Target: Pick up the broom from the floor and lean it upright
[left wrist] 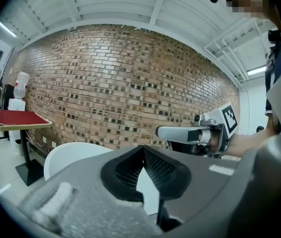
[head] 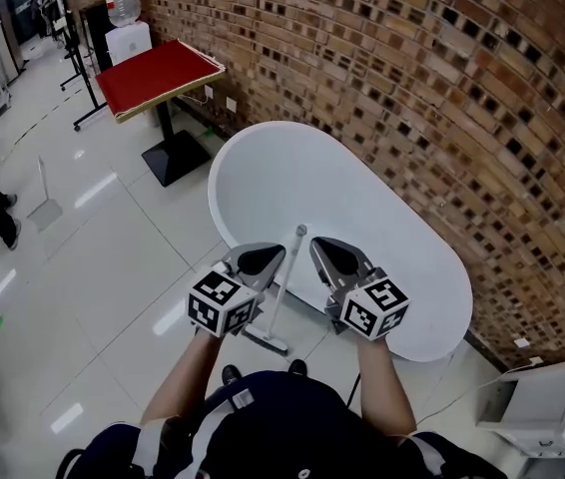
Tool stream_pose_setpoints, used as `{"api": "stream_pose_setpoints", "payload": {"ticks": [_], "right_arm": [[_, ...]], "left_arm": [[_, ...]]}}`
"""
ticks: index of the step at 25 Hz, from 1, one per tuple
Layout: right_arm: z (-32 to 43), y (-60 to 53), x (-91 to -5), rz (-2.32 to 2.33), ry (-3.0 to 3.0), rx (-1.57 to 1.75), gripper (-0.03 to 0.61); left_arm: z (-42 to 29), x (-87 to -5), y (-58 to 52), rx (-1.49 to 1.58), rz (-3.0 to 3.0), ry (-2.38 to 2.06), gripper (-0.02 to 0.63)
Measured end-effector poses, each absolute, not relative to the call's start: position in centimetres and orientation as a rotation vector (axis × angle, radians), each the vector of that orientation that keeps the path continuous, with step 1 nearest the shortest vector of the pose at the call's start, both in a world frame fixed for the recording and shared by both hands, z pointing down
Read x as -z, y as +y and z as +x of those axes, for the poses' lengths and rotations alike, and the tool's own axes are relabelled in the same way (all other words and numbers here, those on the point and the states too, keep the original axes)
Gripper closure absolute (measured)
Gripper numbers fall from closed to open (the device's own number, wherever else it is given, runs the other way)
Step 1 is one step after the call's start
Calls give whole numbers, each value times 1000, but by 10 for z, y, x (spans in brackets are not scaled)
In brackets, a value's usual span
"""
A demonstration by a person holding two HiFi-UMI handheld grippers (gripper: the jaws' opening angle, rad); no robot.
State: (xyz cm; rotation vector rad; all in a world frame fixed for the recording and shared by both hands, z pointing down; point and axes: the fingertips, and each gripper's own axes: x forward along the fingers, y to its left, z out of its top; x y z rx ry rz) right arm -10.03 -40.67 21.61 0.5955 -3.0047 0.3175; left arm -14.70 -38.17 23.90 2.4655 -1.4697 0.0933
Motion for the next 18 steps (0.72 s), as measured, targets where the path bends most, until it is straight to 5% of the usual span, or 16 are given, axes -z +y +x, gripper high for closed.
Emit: {"api": "stream_pose_setpoints", "payload": {"ticks": [18], "right_arm": [[-94, -408, -217, 576, -3007, -322, 577]], "left_arm": [[-139, -242, -383, -58, 2449, -1463, 612]]}}
